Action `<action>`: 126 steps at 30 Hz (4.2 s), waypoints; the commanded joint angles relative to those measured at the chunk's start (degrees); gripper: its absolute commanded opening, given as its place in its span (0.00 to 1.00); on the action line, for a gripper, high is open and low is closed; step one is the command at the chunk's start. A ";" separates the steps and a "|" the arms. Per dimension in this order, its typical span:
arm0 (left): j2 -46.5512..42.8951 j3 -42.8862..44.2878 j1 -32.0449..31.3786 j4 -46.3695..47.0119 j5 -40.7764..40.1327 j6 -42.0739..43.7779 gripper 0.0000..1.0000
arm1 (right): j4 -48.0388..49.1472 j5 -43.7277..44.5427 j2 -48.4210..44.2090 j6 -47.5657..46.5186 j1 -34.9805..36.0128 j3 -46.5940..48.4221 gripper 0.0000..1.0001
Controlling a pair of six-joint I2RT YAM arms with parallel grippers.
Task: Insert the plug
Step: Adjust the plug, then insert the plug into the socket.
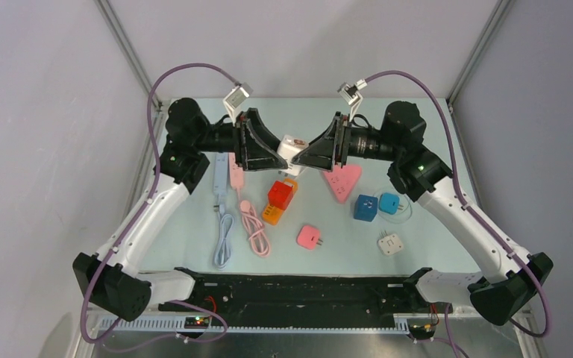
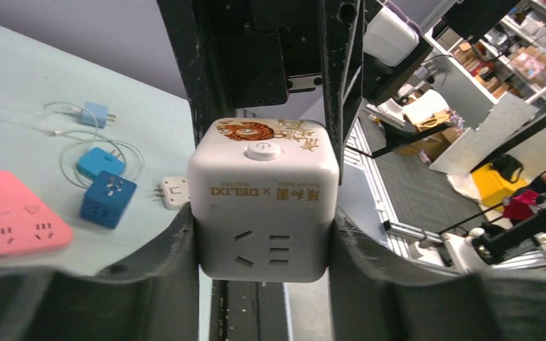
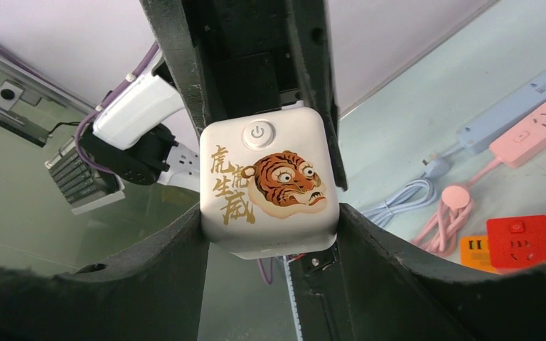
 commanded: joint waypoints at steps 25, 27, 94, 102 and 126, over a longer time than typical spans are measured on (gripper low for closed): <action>-2.39 -2.47 -0.42 2.06 6.92 1.94 0.00 | -4.59 9.68 2.57 -11.12 5.39 8.05 0.82; -2.67 -2.72 -0.38 2.11 7.01 2.03 0.00 | -6.32 8.14 3.59 -11.48 5.19 9.37 0.77; -11.53 -24.25 16.73 -9.82 -34.75 5.26 0.99 | 3.77 20.12 15.64 -46.46 8.20 -6.92 0.00; -0.33 -25.22 17.02 -14.49 -36.49 1.63 0.77 | 3.49 20.82 19.94 -48.87 8.79 -6.91 0.00; 10.85 -26.79 16.81 -14.81 -32.56 1.75 0.59 | 3.15 22.03 24.64 -46.90 9.10 -6.91 0.00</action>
